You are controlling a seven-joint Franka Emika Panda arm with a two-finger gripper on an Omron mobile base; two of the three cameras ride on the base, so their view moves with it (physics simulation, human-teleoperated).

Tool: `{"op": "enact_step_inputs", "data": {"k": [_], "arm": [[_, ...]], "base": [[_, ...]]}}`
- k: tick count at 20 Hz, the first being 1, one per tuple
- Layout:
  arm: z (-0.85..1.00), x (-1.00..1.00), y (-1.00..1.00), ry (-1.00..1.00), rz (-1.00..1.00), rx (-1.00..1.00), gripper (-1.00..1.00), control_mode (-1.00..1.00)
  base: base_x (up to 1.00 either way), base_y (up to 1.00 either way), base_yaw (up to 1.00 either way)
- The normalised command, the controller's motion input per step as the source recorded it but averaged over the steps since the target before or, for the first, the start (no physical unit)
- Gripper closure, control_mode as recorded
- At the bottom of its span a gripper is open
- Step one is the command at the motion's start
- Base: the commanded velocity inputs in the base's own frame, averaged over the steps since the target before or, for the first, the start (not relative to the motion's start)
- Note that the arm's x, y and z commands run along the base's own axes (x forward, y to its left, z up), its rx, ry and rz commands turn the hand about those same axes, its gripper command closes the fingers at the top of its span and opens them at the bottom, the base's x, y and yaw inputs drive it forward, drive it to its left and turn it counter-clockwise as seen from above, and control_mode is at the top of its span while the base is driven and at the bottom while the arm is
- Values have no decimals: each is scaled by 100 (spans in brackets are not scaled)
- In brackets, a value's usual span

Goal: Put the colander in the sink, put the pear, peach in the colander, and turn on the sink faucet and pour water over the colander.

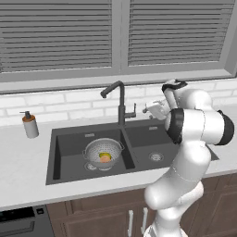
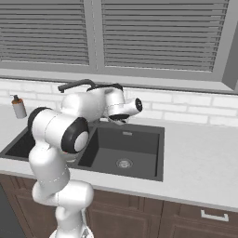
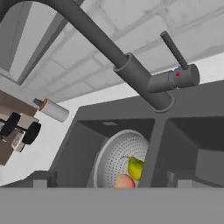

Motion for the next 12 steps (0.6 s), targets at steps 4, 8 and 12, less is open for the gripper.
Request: {"op": "enact_step_inputs", "data": {"k": [4, 8, 12], "arm": [[-9, 48, 12, 0, 4, 9, -100, -100], [-25, 40, 8, 0, 3, 4, -100, -100], [-26, 34, 13, 0, 2, 0, -100, -100]], "base": [[0, 0, 0], [0, 0, 0], [0, 0, 0]]}}
